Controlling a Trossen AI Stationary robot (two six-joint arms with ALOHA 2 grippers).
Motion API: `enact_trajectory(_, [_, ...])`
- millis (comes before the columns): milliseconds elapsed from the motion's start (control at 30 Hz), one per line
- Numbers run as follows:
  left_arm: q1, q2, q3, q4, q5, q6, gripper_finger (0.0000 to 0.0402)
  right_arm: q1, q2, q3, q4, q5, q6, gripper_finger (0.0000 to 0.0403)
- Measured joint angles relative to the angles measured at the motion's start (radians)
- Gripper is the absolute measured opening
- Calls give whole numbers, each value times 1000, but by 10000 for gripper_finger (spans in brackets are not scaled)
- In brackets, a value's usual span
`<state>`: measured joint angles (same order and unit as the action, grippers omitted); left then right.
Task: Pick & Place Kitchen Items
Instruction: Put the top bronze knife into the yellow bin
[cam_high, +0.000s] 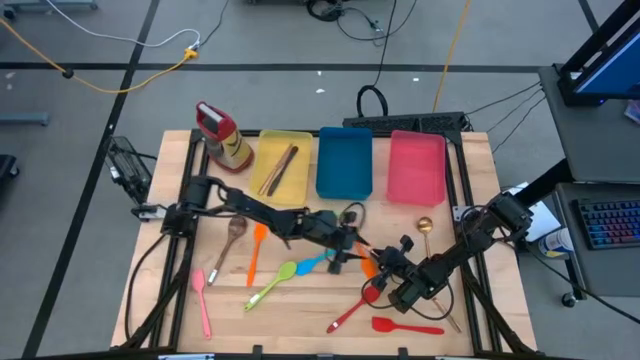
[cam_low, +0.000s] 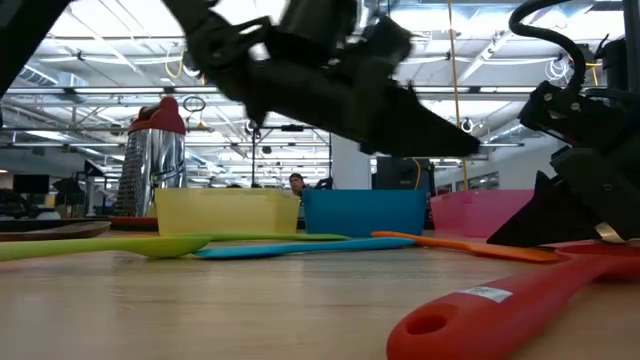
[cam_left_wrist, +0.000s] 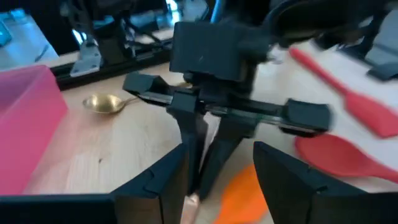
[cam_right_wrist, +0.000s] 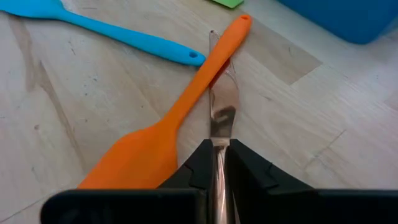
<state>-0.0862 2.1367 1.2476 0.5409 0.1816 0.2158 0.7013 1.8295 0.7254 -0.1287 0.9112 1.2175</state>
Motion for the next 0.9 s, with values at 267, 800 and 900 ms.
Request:
enact_trajectory(267, [47,153,248,-406,-78,100,180,0,-1,0,-2,-1,-1,25])
enact_trajectory(800, [90,149,248,-506,28,169,136,-2,0,0,-11,40,-36,25])
enact_trajectory(900, [90,149,248,-512,28,181,136,-4,0,0,-6,64,-56,25])
